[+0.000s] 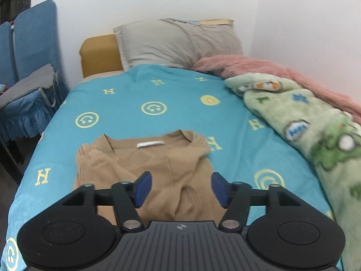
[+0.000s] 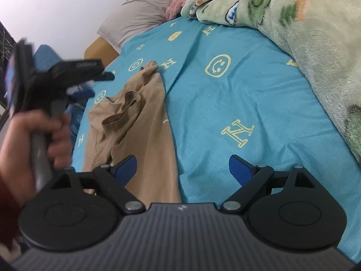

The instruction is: Fold clothes

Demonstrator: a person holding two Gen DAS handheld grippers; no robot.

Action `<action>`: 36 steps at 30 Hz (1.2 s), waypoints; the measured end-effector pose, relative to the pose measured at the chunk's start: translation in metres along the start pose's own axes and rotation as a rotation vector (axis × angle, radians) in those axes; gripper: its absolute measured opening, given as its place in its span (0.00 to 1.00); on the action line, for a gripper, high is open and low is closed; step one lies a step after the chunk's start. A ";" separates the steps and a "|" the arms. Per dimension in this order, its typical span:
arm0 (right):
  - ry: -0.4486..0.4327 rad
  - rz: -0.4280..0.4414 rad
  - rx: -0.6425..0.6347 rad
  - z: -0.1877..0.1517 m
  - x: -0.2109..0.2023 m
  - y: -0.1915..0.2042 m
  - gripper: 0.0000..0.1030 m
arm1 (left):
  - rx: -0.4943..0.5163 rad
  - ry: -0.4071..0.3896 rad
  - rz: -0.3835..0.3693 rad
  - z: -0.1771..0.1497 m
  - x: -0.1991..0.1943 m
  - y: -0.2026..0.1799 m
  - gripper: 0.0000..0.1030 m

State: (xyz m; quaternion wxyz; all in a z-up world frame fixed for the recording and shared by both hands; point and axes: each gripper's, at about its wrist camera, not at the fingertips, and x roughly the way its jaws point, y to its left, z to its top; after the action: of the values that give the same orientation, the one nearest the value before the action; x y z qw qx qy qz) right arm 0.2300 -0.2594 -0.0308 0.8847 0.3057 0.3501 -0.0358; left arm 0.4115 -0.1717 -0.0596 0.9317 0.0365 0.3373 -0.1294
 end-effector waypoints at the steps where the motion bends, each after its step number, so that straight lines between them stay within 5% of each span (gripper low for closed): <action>1: -0.002 0.004 0.000 0.000 0.000 0.000 0.87 | 0.006 -0.007 -0.004 -0.007 -0.011 0.003 0.67; 3: -0.010 0.012 -0.004 0.001 -0.002 0.001 0.87 | 0.007 -0.027 -0.001 -0.024 -0.037 0.013 0.73; 15: -0.156 0.097 -0.133 -0.009 -0.043 0.031 0.87 | 0.034 -0.117 0.030 -0.127 -0.187 0.048 0.79; 25: -0.212 0.102 -0.274 -0.034 -0.072 0.059 0.87 | 0.016 -0.147 0.013 -0.174 -0.232 0.059 0.80; 36: -0.218 0.097 -0.335 -0.048 -0.080 0.071 0.87 | -0.030 -0.186 -0.010 -0.179 -0.251 0.073 0.81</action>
State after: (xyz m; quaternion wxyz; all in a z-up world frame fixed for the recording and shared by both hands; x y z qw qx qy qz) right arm 0.1604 -0.1869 0.0296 0.9566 0.1652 0.2380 0.0325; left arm 0.1344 -0.0196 -0.0384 0.9589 0.0086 0.2513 -0.1316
